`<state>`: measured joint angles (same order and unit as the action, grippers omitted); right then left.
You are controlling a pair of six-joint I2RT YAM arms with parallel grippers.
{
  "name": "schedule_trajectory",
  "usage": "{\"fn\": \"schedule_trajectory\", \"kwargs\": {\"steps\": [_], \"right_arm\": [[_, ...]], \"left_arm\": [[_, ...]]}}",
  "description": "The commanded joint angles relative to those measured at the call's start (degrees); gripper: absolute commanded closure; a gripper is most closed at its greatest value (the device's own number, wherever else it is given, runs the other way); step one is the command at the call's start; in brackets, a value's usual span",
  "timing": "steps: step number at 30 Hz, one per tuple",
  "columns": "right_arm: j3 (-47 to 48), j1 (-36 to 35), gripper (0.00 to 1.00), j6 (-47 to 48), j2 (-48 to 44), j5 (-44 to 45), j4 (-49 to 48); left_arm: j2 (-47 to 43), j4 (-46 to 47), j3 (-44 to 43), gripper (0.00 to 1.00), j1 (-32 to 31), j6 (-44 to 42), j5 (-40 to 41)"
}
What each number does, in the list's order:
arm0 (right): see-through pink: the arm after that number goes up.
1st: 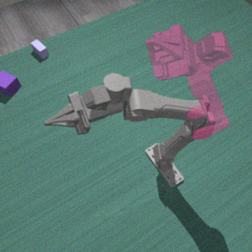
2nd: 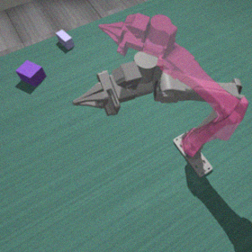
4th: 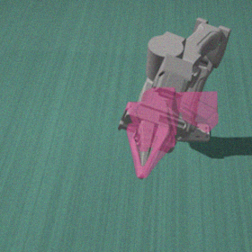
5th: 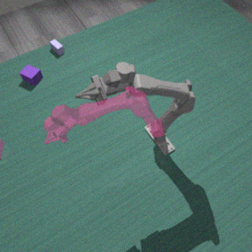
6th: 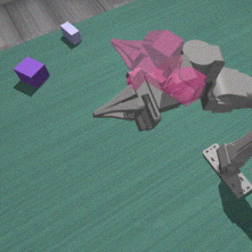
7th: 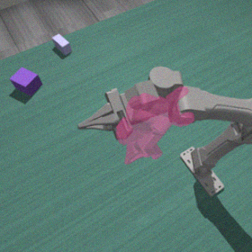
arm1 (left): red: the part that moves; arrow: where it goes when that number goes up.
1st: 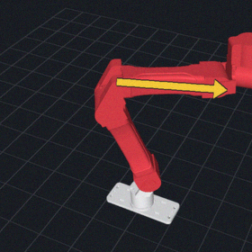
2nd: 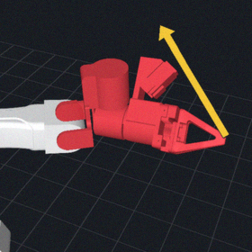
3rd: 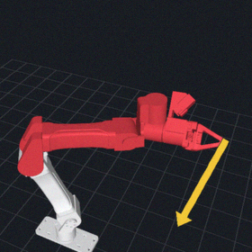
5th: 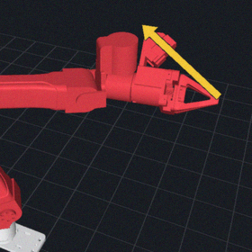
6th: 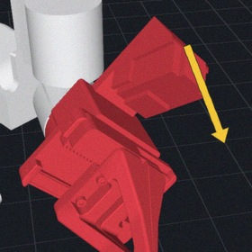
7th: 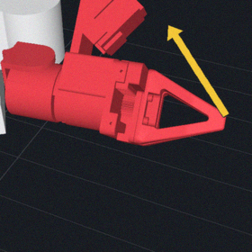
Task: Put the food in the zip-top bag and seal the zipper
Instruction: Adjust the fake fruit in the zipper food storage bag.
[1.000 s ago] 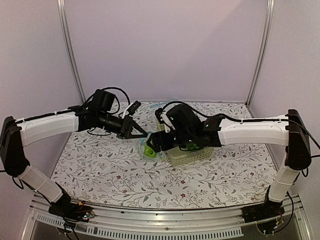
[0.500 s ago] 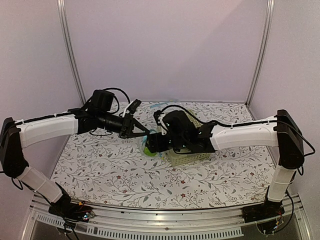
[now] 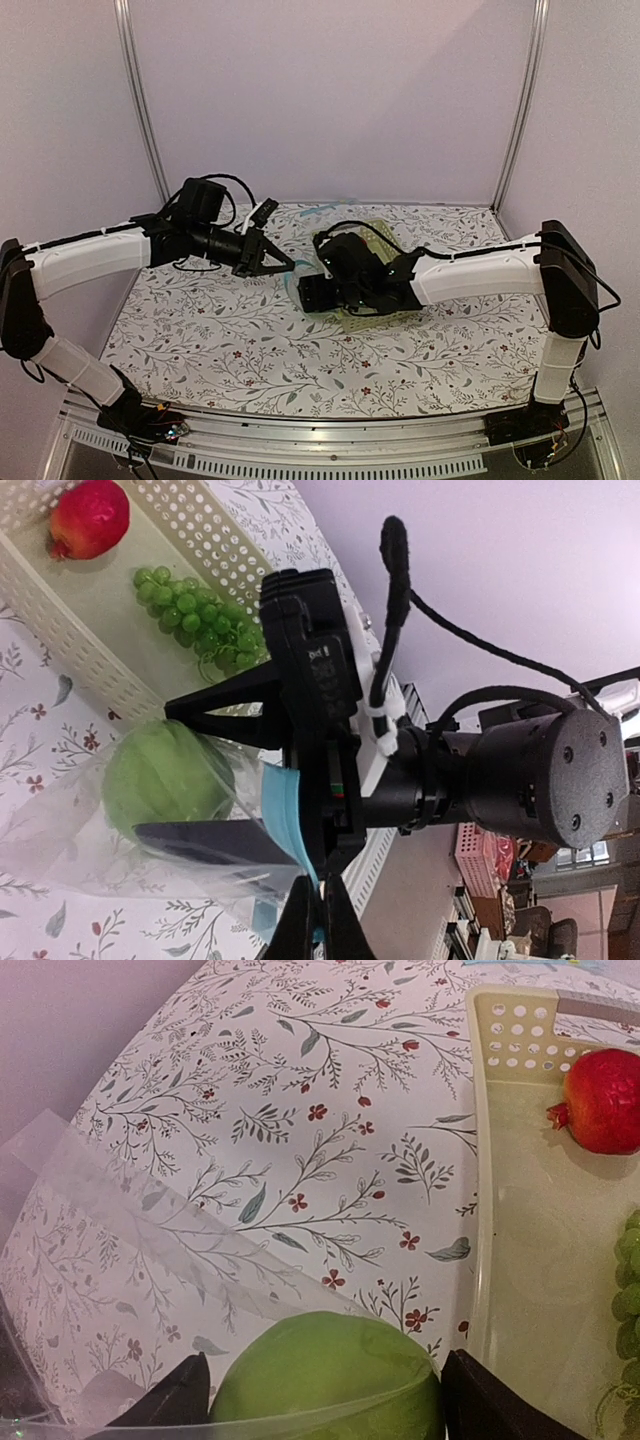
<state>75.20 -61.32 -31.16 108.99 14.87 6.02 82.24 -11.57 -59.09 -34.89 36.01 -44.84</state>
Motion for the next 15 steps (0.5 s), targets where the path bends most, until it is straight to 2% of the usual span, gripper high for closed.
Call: {"fn": "schedule_trajectory", "kwargs": {"steps": [1,4,9,15], "right_arm": [[-0.2,-0.1,0.21,-2.9,0.9,3.6,8.8],[-0.3,-0.1,0.21,-3.5,0.6,3.7,10.0],[0.3,0.0,0.21,-2.9,-0.4,1.9,10.4],[2.8,-0.1,0.15,4.3,-5.1,-6.3,10.4]], "left_arm": [[-2.9,-7.3,-4.6,1.0,-0.2,-5.9,5.3],[-3.2,-9.4,-5.3,1.0,0.6,-7.0,8.1],[-1.6,-10.4,-5.5,1.0,1.1,-7.2,7.1],[0.3,-9.5,-2.1,1.0,0.9,-6.3,8.6]]}}
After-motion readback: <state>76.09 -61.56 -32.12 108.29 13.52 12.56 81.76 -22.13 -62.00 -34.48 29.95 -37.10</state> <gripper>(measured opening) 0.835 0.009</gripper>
